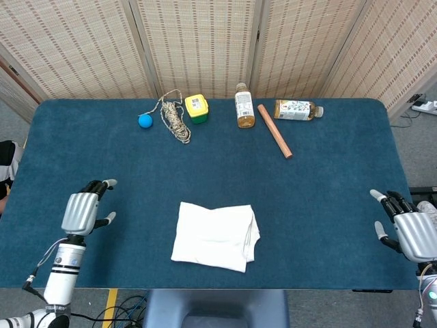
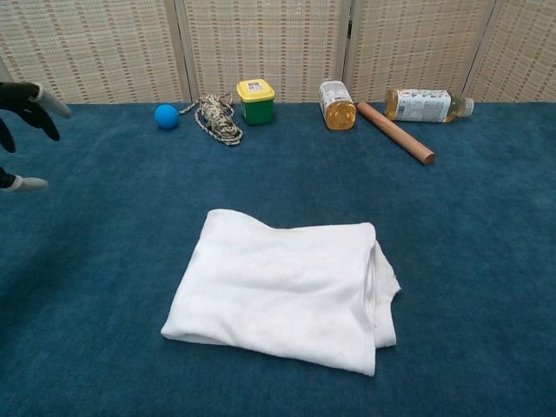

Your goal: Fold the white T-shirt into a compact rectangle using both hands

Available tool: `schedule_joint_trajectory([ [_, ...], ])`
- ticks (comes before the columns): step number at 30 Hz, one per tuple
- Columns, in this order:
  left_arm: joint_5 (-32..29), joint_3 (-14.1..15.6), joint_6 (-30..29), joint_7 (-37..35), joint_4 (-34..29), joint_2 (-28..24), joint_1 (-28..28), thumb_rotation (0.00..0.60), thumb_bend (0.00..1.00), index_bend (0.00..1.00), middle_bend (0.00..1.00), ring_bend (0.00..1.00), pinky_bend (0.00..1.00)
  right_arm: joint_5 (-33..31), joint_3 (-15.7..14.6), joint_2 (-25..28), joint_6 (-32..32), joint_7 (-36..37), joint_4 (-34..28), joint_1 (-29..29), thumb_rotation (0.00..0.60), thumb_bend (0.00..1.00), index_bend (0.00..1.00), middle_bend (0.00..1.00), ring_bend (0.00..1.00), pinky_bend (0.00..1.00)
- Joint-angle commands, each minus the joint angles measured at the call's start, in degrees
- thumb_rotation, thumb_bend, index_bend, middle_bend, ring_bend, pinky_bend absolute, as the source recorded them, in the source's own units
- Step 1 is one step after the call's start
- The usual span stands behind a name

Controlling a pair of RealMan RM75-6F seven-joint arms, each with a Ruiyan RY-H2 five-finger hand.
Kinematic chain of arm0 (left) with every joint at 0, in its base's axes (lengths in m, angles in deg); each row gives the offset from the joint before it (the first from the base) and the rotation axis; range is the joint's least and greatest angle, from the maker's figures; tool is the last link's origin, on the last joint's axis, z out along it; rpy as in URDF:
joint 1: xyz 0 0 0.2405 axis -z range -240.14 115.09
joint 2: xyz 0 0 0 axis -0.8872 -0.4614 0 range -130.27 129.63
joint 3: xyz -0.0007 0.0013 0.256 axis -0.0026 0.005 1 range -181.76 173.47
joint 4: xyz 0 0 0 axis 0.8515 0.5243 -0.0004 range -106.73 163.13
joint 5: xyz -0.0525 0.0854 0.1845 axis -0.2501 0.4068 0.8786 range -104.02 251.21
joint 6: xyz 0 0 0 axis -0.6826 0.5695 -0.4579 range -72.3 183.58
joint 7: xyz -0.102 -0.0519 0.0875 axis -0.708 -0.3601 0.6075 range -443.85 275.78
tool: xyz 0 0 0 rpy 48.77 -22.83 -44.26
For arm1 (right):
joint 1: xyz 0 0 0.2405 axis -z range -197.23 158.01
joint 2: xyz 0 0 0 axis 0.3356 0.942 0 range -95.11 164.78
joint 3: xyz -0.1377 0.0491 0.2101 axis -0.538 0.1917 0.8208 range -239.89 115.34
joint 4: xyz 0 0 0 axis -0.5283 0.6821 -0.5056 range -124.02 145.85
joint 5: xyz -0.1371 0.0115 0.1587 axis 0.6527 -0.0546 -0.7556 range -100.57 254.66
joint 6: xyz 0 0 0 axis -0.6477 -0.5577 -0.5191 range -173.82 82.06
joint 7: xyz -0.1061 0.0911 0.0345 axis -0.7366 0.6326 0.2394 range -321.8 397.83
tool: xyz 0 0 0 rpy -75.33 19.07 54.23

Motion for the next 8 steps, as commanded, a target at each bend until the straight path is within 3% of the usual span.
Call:
schedule_joint_trajectory([
  [1,2.2,1.6,-1.9,-3.1,2.6,-2.5,-3.7,0.6,0.22,0.24,0.34,0.23,0.42,0.4,-0.2,-0.3,-0.1,0.6,1.2,-0.2,0.6,0.5,0.08,0.18,0.15,0.31],
  [8,5.0,2.9,-6.1,-7.0,5.6,-3.7,-9.8,0.6,0.22,0.24,0.34,0.23,0.41,1.7,-0.7,-0.9,0.2,1.3,2.7,-0.6,0.6,0.5,0.07,0.16,0.14,0.31],
])
